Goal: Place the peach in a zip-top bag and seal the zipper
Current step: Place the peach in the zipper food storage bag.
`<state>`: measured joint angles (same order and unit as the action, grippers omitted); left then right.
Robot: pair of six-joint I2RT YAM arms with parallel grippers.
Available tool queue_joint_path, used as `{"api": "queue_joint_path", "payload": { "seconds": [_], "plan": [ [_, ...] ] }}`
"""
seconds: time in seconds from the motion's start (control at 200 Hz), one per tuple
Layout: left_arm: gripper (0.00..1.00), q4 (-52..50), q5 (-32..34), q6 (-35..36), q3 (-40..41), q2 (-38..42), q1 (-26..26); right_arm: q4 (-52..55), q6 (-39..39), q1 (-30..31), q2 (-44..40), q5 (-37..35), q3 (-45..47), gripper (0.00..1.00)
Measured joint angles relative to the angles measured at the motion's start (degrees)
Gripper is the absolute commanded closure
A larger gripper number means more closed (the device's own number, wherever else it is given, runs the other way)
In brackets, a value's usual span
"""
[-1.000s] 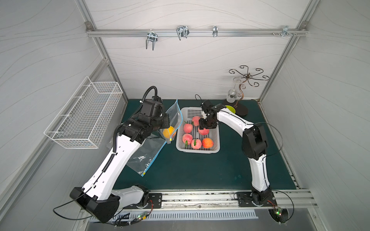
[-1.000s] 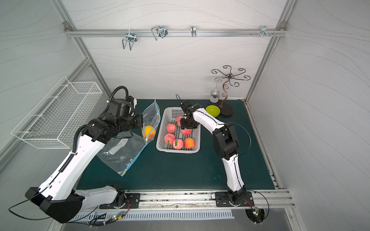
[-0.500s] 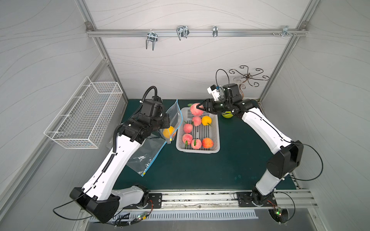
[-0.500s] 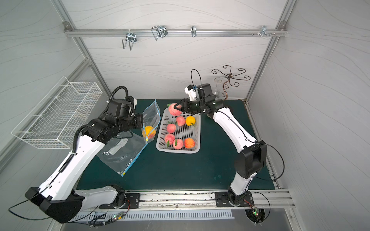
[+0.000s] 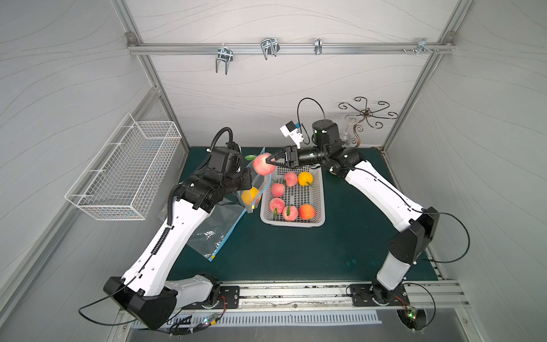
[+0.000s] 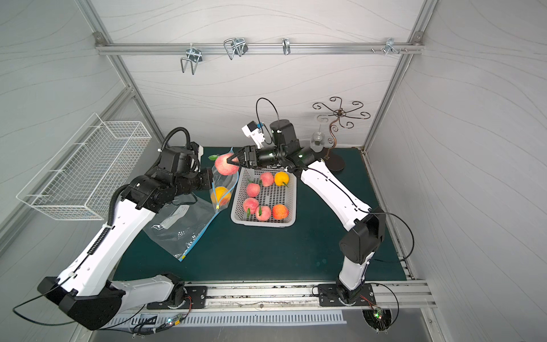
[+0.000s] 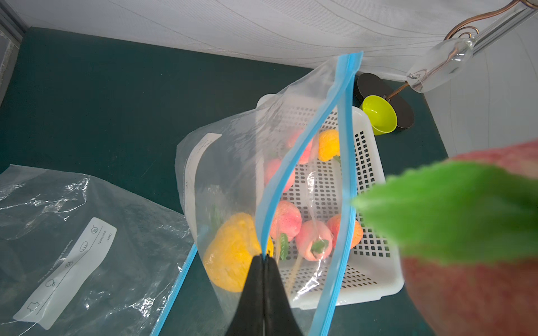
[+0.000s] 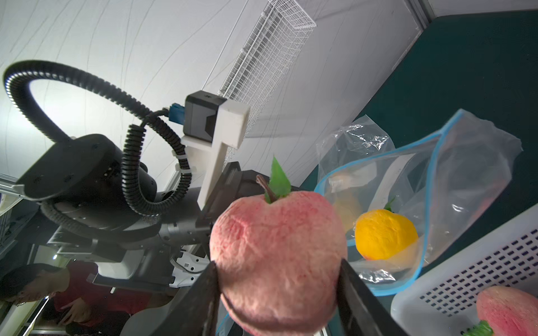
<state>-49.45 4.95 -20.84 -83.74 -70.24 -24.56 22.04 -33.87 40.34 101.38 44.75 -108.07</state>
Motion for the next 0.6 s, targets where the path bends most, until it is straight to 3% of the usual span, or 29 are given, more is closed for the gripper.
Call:
{"api": "queue_joint_path", "payload": {
  "seconds": [0.325, 0.6],
  "plan": [
    [1.00, 0.00, -0.81, -0.35, 0.00, -0.04, 0.00, 7.28, 3.61, 1.88, 5.03, -11.21, -1.18, 0.44],
    [1.00, 0.07, -3.06, -0.35, -0.02, -0.04, 0.00, 15.78, 8.83, 5.62, 10.99, -24.92, -9.64, 0.44]
  ]
}}
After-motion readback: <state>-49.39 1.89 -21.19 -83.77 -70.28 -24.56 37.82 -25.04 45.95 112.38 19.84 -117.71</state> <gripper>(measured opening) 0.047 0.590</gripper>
